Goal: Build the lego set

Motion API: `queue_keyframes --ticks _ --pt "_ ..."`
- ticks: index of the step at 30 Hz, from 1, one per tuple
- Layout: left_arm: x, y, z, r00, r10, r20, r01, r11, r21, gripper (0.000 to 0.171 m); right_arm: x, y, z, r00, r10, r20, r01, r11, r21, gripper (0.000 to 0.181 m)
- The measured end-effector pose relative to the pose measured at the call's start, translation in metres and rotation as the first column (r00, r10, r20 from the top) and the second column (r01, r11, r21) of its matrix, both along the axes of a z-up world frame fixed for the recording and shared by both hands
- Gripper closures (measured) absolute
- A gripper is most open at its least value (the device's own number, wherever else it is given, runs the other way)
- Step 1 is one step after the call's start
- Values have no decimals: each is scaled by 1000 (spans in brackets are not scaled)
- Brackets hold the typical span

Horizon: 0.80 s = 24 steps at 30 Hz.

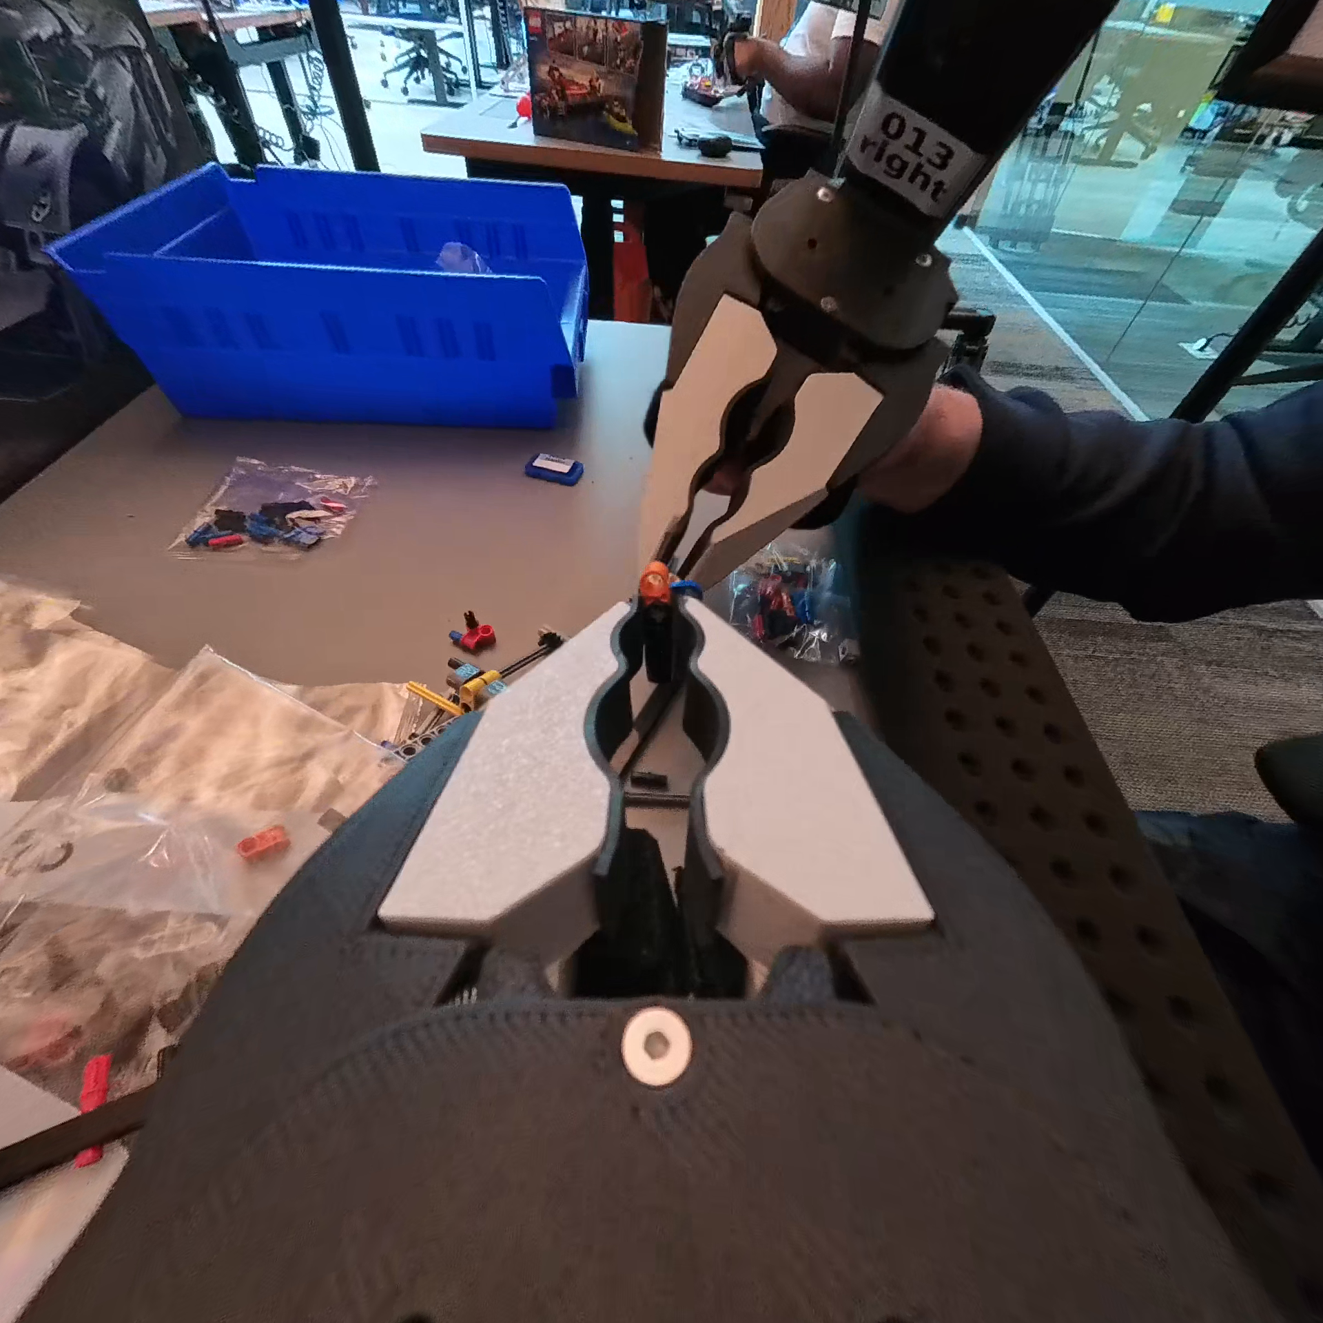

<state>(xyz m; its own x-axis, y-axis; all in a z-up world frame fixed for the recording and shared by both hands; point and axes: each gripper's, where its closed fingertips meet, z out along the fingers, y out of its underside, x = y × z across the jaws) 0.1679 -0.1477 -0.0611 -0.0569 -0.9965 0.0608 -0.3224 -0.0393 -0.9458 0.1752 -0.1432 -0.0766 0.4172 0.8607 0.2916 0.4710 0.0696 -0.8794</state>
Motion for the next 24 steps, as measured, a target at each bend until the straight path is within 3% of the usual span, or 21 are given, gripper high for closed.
queue_keyframes --ticks 8,20,21,22,23,24 --pt "-3 -5 2 1000 -14 -24 14 999 34 165 -1 -7 -3 999 13 34 -13 1000 -15 180" --pt "-10 -7 15 999 -21 27 22 999 -39 166 2 -15 5 998 56 -16 -56 998 -25 180" --pt "-12 -2 21 999 8 54 -6 999 -37 171 8 -13 0 999 39 21 -38 999 -30 180" --pt "-30 18 47 980 84 178 -71 994 -79 171 27 -2 -17 993 -37 114 41 999 -33 180" --pt "-62 45 77 933 181 311 -138 978 -157 171 34 -2 -13 998 -36 49 39 997 -70 180" --pt "-84 57 89 904 229 360 -182 970 -158 171 29 -11 12 995 16 -100 -22 998 -66 181"
